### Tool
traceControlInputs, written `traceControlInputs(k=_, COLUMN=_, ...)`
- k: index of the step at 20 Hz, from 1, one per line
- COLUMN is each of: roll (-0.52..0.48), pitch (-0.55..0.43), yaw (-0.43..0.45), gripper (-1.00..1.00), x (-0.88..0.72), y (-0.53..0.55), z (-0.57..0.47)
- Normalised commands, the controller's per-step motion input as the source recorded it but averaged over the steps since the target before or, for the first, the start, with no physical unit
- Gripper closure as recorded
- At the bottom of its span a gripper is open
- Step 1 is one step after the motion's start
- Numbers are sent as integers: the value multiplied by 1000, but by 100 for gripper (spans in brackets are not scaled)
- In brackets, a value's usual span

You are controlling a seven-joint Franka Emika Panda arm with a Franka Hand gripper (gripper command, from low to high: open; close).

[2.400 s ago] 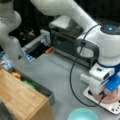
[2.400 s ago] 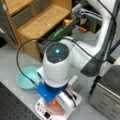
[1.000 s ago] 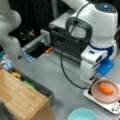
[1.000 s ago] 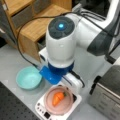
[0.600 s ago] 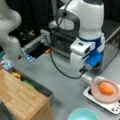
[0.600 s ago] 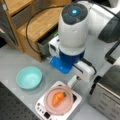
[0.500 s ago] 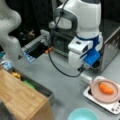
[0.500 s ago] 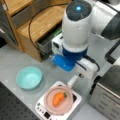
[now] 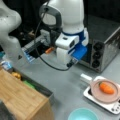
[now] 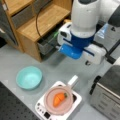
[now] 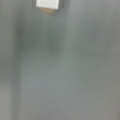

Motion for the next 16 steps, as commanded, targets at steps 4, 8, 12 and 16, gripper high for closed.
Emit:
traceControlInputs(k=4, roll=41, pitch=-162, yaw=129, gripper=-100, x=-215, y=-208, z=-43)
traceControlInputs(k=8, roll=35, pitch=-157, yaw=100, gripper=-100, x=-230, y=-198, z=-54)
traceControlInputs(k=12, roll=79, pitch=-129, yaw=72, gripper=-100, x=-313, y=-172, z=-69)
traceControlInputs(k=16, roll=106, pitch=-110, yaw=29, gripper=-100, x=-526, y=-260, z=-39)
